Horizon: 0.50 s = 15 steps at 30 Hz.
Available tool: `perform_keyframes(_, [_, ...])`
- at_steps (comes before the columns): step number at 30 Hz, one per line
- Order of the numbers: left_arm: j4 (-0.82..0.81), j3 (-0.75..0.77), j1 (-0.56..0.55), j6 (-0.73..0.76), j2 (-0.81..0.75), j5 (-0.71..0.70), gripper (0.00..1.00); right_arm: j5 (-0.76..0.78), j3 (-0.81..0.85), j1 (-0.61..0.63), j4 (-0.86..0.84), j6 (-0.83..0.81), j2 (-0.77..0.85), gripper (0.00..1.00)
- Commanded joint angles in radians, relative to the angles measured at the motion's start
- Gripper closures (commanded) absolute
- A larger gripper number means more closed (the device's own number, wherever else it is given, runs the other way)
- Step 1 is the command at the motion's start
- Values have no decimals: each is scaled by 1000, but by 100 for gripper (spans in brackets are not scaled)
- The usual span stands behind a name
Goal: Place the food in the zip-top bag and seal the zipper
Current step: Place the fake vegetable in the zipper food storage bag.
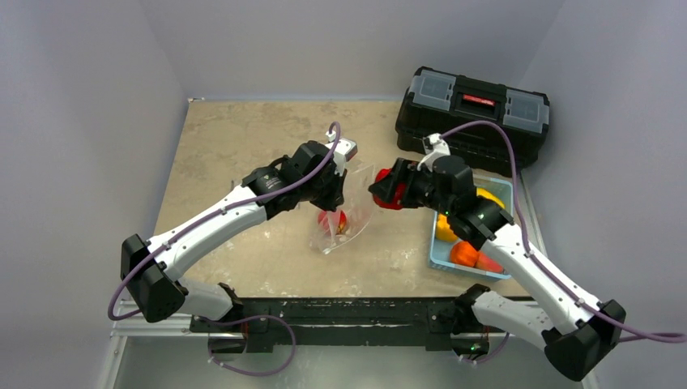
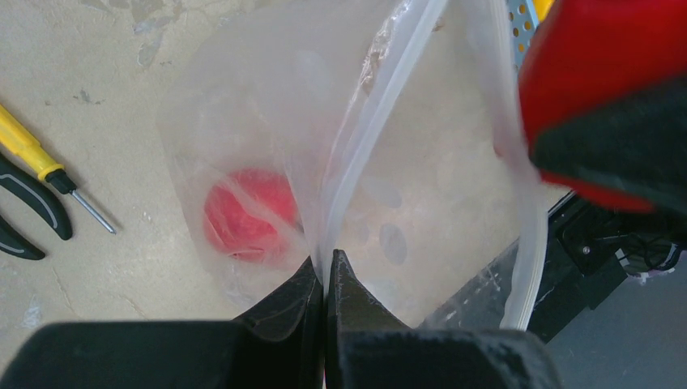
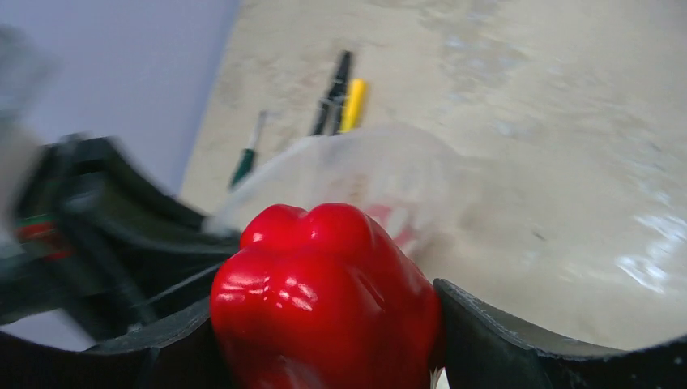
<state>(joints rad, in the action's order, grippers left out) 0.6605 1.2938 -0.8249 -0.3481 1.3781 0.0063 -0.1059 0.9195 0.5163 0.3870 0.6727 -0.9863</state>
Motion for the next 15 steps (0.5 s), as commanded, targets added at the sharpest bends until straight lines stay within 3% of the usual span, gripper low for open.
perform_keyframes(1, [-25, 12, 2, 11, -4, 6, 100, 181, 85, 204, -185, 10, 40, 81])
perform_keyframes(7, [-25, 12, 3, 12, -10, 3, 100, 288, 129, 400, -244, -31, -11, 79])
perform_keyframes(10, [-25, 10, 4, 12, -13, 1, 100, 292, 148, 410, -236, -23, -52, 79])
perform_keyframes(15, [-27, 9, 4, 12, -20, -3, 100, 474, 162, 410, -80, 88, -140, 78])
